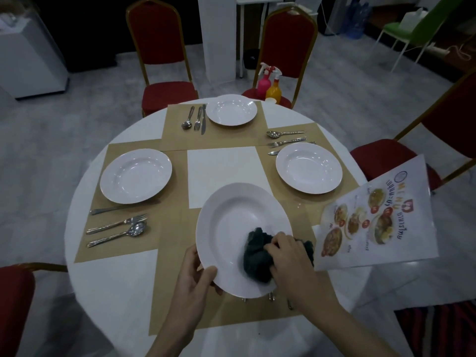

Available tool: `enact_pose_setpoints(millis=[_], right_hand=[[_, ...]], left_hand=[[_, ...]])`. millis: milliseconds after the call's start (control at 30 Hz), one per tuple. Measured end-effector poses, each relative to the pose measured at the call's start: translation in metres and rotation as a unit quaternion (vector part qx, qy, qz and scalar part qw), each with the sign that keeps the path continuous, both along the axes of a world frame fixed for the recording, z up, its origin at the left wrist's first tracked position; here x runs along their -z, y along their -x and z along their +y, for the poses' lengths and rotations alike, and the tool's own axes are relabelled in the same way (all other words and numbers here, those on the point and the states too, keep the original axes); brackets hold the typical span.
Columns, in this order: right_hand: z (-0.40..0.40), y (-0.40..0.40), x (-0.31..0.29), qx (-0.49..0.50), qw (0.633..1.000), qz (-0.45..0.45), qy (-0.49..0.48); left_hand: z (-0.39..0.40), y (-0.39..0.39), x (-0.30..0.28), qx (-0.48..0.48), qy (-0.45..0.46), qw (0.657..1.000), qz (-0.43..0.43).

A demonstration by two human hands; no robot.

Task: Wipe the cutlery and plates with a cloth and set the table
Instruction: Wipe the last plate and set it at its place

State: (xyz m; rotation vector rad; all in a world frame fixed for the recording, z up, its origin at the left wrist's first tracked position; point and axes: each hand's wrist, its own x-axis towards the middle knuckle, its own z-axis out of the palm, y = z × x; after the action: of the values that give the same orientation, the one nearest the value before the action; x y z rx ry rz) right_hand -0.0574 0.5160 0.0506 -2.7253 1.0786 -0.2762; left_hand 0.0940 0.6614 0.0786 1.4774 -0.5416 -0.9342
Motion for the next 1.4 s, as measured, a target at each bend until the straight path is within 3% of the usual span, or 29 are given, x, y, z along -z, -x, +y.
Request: enact_pose_setpoints(millis=[200, 333, 467, 567, 700, 867, 967, 1067, 1167, 1333, 1400], right_hand=[[-0.025, -0.009, -0.013, 0.076, 0.996, -0.040, 0.006], [-0.021, -0.024, -0.019, 0.060, 0.998, -0.026, -0.020], [0.012, -0.036, -0.023, -0.013, 0.996, -0.014, -0.085], [0.029, -0.039, -0.024, -0.121, 0.989, -0.034, -0.080], [0.012, -0.027, -0.034, -0.180, 0.982, 0.049, -0.031], [-0.033, -0.012, -0.044, -0.056, 0.982, 0.163, 0.081], [-0.042, -0.025, -0.043, 0.028, 0.982, 0.144, 0.122], [-0.033, -0.057, -0.035, 0.055, 0.997, 0.025, 0.042], [-0.013, -0.082, -0.032, -0.008, 0.997, -0.066, -0.049], [0.008, -0.070, -0.051, -0.182, 0.970, 0.008, -0.163], [0.003, -0.056, -0.058, -0.217, 0.963, 0.056, -0.150]], left_hand=[[0.006, 0.017, 0.001, 0.051, 0.014, 0.998, 0.017], [0.002, 0.022, -0.002, 0.023, 0.009, 1.000, 0.013], [0.001, 0.010, 0.001, -0.020, 0.003, 1.000, 0.018], [0.005, 0.004, 0.005, -0.054, 0.008, 0.997, 0.045], [0.010, 0.006, 0.007, -0.069, 0.019, 0.993, 0.089], [0.014, 0.008, 0.001, -0.058, 0.037, 0.994, 0.082], [0.007, 0.018, -0.006, -0.017, 0.024, 0.997, 0.069], [-0.008, 0.034, -0.010, 0.012, 0.013, 0.998, 0.066], [-0.016, 0.034, -0.012, -0.002, 0.014, 0.997, 0.078], [-0.005, 0.004, -0.003, -0.092, 0.020, 0.989, 0.114], [0.004, -0.004, 0.003, -0.097, 0.019, 0.986, 0.131]])
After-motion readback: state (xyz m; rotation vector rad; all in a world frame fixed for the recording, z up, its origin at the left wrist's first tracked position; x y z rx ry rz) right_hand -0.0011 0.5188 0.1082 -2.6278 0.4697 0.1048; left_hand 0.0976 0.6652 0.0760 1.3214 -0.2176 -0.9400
